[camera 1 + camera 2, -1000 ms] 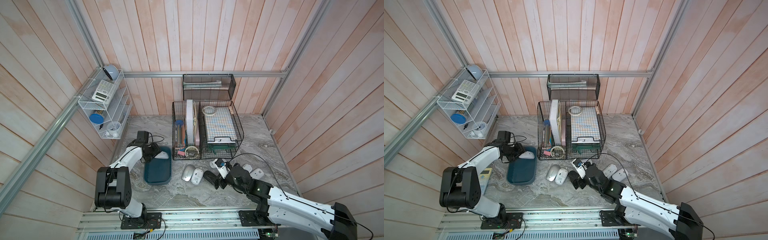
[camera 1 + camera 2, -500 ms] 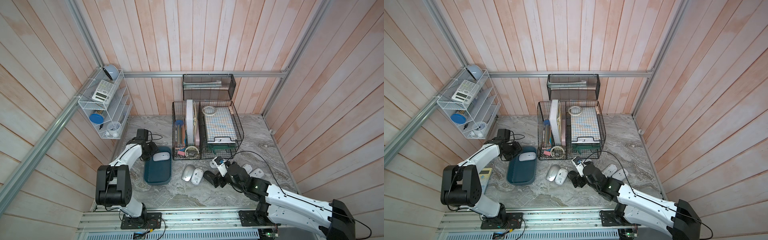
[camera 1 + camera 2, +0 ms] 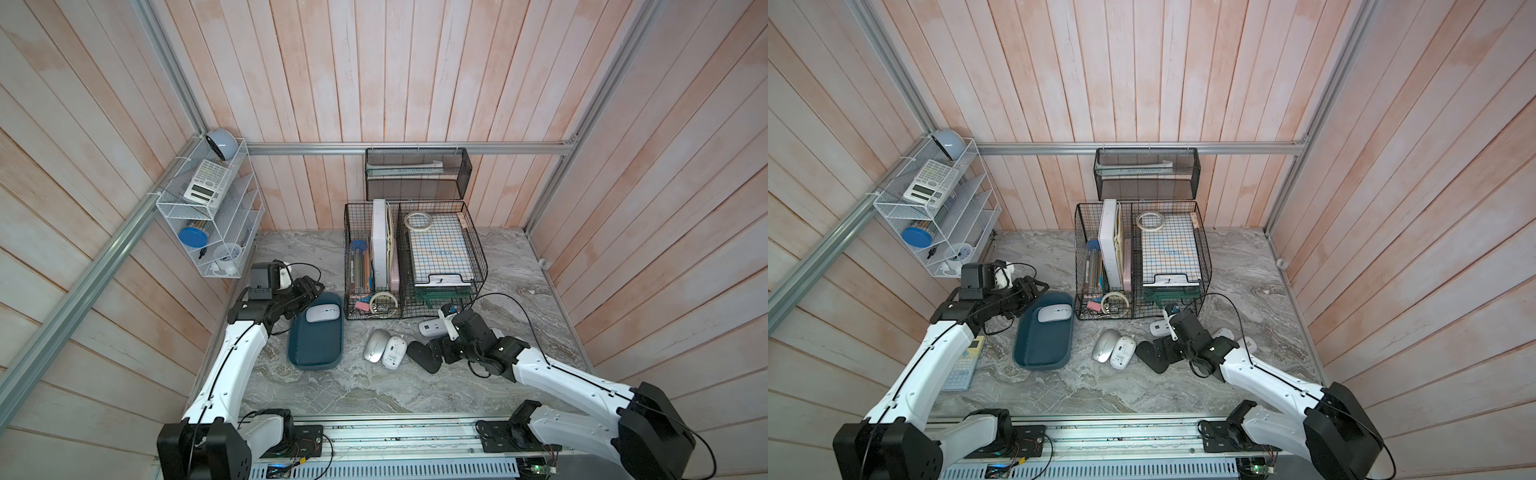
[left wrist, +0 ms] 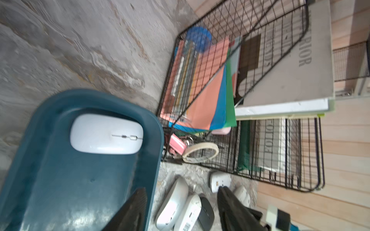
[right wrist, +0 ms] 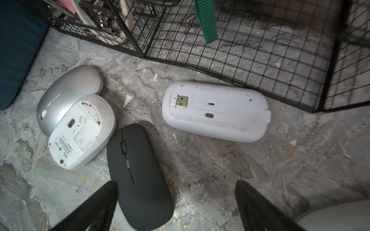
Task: Put the mouse in the storage box
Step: Place the mouse in the storage box, then pick up the mouse from the center of the board.
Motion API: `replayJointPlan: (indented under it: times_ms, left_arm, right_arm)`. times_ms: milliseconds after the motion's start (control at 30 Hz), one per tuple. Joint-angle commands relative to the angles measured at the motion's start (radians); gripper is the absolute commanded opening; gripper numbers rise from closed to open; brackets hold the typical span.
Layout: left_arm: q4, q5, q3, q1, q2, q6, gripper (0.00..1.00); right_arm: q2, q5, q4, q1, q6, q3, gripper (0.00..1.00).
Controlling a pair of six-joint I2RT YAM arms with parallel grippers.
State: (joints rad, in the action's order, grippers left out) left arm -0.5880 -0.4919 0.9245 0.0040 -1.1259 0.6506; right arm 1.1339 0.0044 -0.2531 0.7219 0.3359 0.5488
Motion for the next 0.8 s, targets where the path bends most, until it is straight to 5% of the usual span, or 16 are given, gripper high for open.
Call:
replayJointPlan:
  times_ms: [0, 367, 500, 767]
  left_arm:
    - [0.005, -0.134, -0.058, 0.004, 0.069, -0.002, 0.62]
    - [-0.075, -0.054, -0.1, 0.006, 0.198, -0.03, 0.64]
    - [-0.085, -0.017, -0.103, 0.005, 0.207, -0.028, 0.79]
    - [-0.071, 0.002, -0.12, 0.006, 0.207, -0.028, 0.8]
  right_arm:
    - [0.041, -0.106, -0.02, -0.002, -0.006, 0.031, 0.98]
    - [0.176, -0.144, -0.04, 0.044, -0.076, 0.077, 0.97]
    - [0.237, -0.103, -0.088, 0.08, -0.11, 0.12, 0.95]
    - [0.34, -0.034, -0.132, 0.128, -0.115, 0.185, 0.87]
